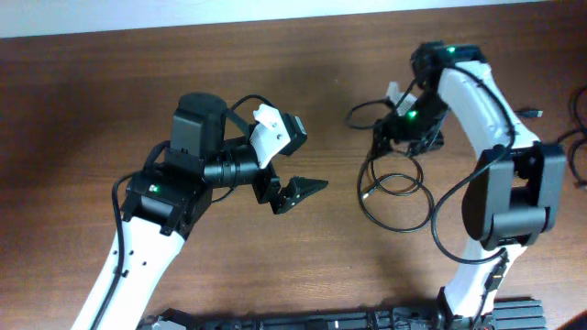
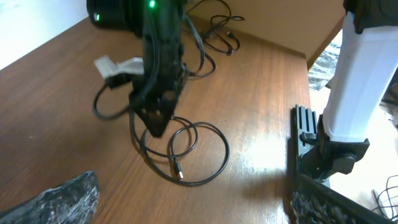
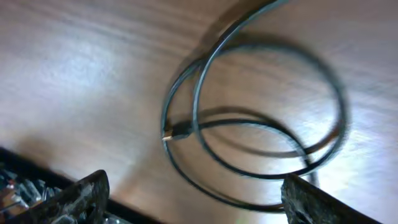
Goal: Untangle cables
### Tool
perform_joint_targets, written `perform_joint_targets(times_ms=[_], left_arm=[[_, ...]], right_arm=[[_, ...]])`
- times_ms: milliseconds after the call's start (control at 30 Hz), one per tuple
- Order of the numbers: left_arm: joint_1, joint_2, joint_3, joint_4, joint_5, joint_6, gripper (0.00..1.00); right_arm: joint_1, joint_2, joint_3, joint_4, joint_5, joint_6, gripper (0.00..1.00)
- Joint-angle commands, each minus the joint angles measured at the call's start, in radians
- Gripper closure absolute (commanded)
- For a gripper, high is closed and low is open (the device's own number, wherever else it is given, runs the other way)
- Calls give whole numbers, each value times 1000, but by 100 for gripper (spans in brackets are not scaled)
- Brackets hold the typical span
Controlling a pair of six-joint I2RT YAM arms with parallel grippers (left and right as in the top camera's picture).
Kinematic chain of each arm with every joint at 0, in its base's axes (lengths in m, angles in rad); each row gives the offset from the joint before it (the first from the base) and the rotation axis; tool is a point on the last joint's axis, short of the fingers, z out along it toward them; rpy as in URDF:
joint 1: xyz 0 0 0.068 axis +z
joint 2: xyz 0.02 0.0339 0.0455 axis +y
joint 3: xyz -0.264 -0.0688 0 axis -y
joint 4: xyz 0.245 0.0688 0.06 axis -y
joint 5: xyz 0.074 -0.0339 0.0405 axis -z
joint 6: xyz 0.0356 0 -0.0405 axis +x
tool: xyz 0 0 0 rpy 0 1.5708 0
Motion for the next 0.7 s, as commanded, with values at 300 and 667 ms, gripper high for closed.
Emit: perform_joint_targets(times_ms=[300, 667], left_arm=[[2, -9, 3, 2, 0, 5, 1], [2, -9, 3, 2, 0, 5, 1]], right_arm=[[163, -5, -252, 283, 130, 377, 12], [163, -4, -398, 502, 202, 394, 47]])
